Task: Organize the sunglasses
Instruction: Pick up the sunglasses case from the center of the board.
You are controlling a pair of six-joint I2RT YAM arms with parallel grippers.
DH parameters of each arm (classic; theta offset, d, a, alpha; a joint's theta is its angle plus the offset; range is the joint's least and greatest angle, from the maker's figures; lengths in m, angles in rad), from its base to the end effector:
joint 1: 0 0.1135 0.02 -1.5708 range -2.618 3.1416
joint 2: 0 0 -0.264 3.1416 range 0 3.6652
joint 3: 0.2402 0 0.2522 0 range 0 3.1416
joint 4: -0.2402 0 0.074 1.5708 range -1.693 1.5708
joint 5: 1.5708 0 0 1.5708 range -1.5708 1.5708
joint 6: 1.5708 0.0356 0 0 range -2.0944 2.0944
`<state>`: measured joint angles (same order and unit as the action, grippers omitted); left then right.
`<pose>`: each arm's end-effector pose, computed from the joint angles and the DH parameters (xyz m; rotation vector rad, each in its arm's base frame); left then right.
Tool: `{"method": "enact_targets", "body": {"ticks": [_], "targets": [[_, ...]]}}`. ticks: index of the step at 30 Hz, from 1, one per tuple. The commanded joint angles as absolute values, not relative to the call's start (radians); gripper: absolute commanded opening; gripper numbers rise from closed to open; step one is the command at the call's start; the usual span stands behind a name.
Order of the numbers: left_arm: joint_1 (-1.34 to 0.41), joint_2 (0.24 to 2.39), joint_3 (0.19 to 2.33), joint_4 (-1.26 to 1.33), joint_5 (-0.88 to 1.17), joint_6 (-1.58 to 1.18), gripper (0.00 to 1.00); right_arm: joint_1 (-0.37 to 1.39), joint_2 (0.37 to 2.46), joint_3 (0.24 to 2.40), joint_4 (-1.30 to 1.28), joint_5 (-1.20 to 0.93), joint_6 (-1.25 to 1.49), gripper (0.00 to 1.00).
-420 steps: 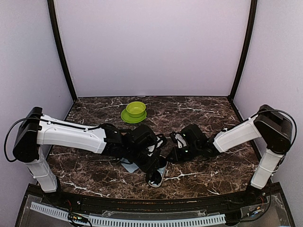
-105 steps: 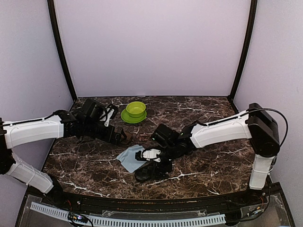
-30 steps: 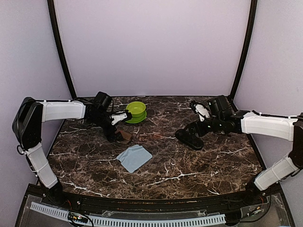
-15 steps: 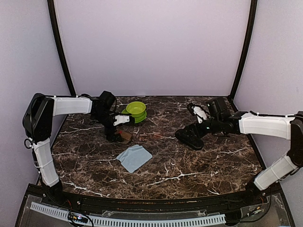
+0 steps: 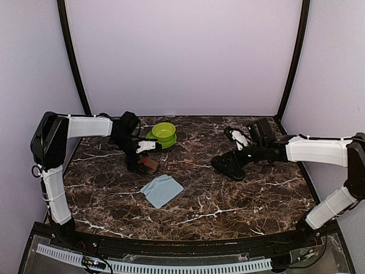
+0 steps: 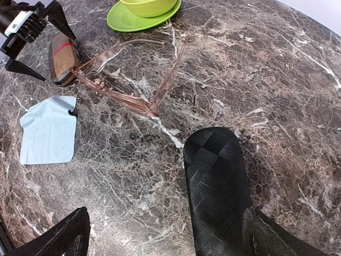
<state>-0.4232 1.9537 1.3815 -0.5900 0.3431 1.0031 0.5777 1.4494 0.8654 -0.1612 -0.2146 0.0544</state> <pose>0.3596 -0.1751 0.1775 1.7998 1.9357 -0.2821 0.2517 0.1731 0.2168 -0.7182 2.2515 0.5630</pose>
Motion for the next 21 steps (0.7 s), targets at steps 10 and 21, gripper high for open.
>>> {"method": "enact_targets", "body": {"ticks": [10,21], "targets": [[-0.419,1.951,1.361,-0.603,0.259,0.943,0.85,0.575,1.463,0.866,-0.138,-0.248,0.070,0.99],[-0.449,1.781,1.293,-0.532,0.182,0.749,0.51,0.586,1.472,0.880,-0.127,-0.269,0.102,0.98]]}}
